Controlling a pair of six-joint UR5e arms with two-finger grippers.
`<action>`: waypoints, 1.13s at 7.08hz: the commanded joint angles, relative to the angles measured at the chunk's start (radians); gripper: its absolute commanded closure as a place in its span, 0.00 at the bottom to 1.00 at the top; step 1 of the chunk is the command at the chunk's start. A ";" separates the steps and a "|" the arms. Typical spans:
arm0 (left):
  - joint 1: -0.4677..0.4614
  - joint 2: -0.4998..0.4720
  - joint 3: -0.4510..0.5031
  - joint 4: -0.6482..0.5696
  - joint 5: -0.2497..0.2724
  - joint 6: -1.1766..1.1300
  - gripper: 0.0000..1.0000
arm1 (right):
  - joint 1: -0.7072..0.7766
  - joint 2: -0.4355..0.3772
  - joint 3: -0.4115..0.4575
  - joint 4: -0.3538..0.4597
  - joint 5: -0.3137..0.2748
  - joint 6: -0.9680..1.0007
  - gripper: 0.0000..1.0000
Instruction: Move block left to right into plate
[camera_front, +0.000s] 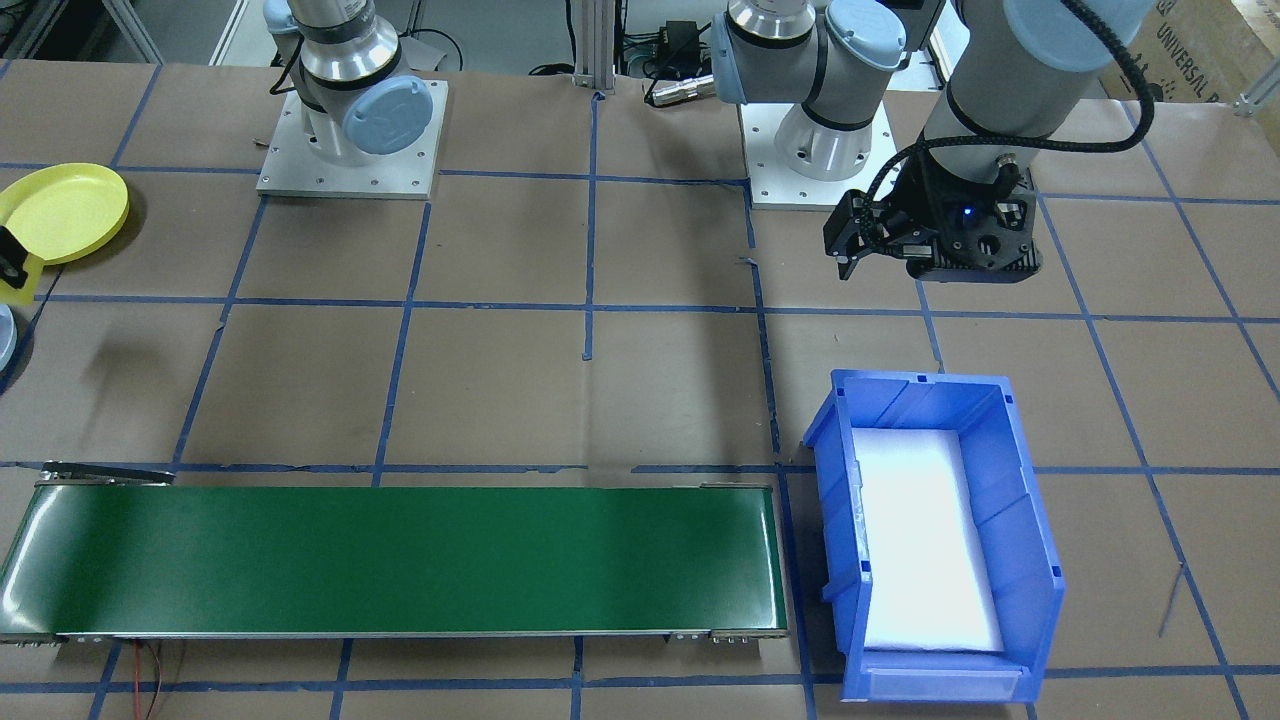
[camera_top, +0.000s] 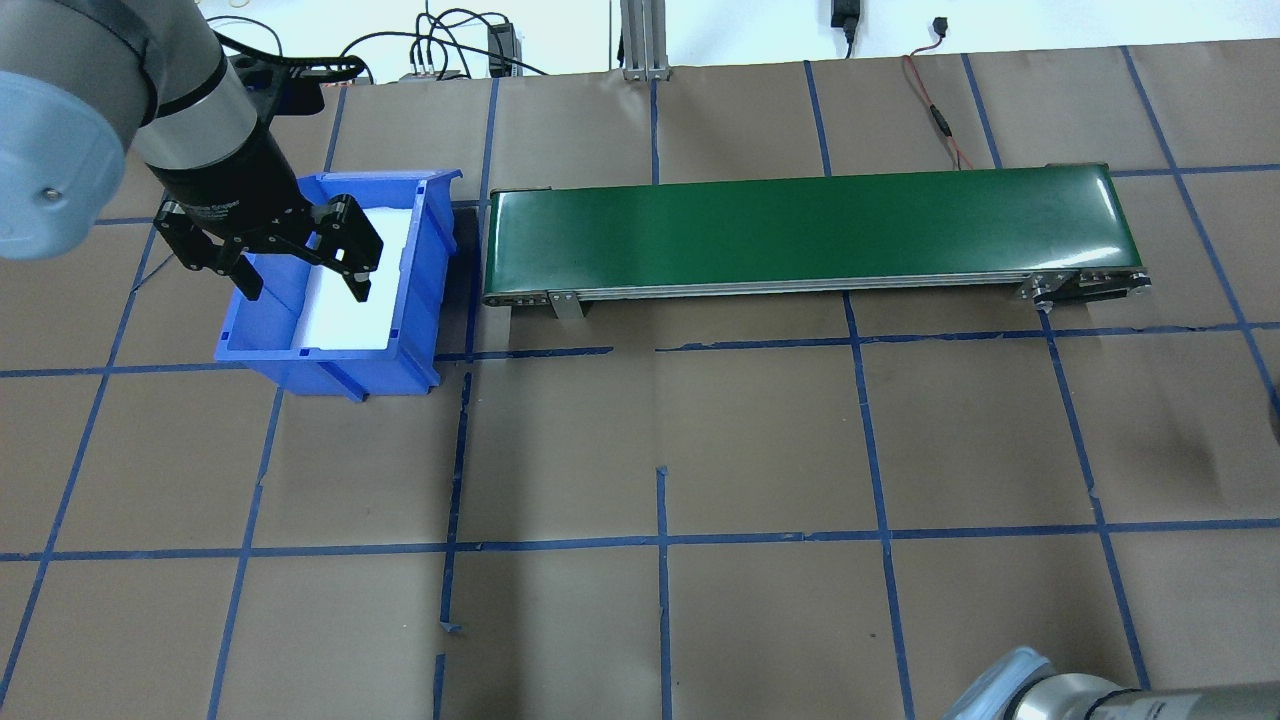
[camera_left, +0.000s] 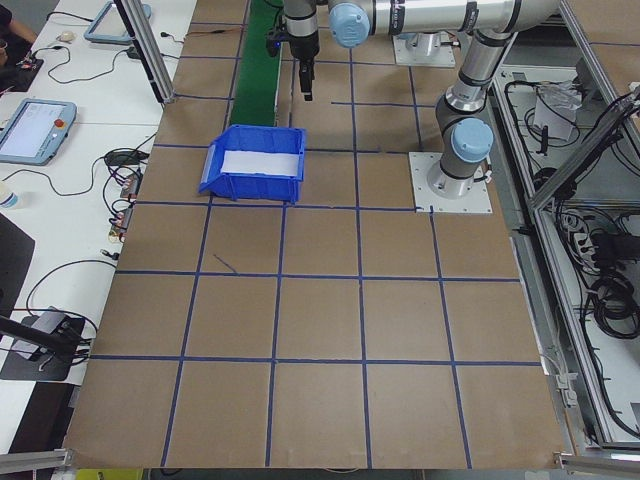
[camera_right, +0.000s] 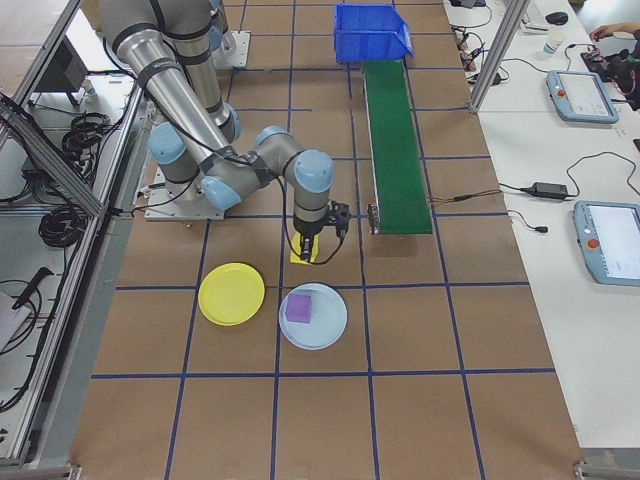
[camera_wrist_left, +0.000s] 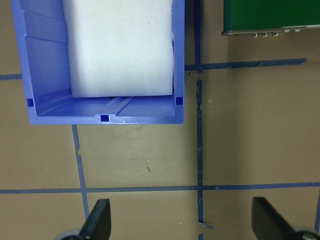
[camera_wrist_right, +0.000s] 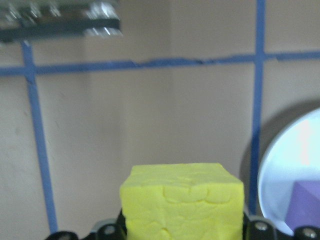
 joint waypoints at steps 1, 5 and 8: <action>0.000 0.000 0.000 0.000 0.000 -0.001 0.00 | -0.278 -0.017 0.084 0.004 0.001 -0.132 0.74; 0.000 0.001 -0.002 -0.001 0.002 -0.001 0.00 | -0.355 0.068 0.091 -0.005 -0.006 -0.151 0.00; 0.000 0.001 -0.002 -0.001 0.002 -0.002 0.00 | -0.091 0.029 -0.036 0.117 -0.008 0.133 0.00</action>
